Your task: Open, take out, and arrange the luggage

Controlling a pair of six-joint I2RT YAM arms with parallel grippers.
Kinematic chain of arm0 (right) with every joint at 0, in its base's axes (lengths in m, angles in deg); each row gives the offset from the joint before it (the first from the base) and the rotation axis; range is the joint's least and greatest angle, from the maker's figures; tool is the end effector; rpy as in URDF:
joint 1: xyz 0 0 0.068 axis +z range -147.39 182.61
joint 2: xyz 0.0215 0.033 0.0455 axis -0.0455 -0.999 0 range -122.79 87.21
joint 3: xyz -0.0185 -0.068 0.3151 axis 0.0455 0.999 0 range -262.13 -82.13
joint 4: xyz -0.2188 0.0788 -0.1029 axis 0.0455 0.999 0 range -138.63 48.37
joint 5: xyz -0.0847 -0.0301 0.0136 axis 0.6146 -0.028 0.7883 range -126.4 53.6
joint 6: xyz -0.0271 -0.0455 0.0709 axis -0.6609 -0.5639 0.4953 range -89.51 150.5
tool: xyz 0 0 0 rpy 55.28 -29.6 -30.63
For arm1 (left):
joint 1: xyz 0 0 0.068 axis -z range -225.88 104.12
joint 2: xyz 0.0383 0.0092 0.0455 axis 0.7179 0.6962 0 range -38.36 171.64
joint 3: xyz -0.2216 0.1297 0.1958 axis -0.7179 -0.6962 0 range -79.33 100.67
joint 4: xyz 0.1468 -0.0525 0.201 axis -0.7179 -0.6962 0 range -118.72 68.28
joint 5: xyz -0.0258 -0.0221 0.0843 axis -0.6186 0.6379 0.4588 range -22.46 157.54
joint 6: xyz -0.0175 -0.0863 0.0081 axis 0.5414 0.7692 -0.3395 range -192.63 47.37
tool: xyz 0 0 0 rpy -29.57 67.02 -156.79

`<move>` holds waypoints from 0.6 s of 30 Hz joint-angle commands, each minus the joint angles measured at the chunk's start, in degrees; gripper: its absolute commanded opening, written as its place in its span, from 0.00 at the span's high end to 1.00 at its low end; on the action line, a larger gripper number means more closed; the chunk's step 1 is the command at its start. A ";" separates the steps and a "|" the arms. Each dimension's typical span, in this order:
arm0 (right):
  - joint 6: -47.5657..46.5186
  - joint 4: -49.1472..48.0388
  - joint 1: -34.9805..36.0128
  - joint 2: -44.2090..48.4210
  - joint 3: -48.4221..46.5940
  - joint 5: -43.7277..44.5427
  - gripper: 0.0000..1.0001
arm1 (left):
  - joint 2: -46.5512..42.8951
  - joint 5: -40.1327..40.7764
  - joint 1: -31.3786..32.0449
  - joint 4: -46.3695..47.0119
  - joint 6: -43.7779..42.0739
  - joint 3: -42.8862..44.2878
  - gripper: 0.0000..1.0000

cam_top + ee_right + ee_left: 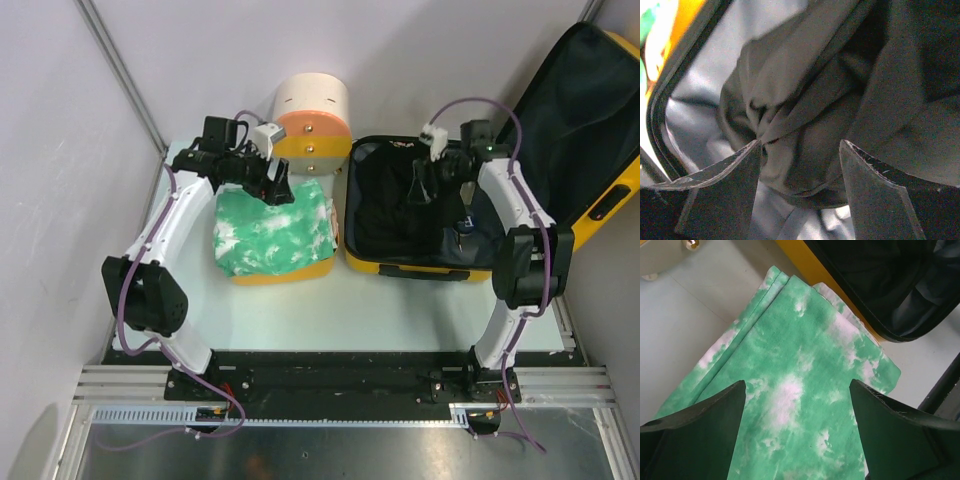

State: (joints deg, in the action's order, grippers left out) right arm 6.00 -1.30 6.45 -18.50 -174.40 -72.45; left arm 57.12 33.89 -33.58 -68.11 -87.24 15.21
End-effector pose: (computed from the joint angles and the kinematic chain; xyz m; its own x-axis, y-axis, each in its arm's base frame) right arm 0.4133 0.0742 0.3003 -0.6510 -0.3798 -0.6573 -0.6713 0.6923 0.2648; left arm 0.3650 -0.1241 0.3812 -0.5578 0.3365 -0.7587 0.7079 0.6701 -0.2233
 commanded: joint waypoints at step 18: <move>11.66 -9.89 9.79 -2.48 2.97 15.39 0.38 | 13.50 8.58 15.91 4.11 14.26 16.29 0.00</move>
State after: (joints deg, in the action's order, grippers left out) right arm 17.57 -9.67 16.37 -19.49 -172.41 -64.76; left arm 69.12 38.02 -20.12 -66.45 -78.04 27.65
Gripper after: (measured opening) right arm 0.745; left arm 0.996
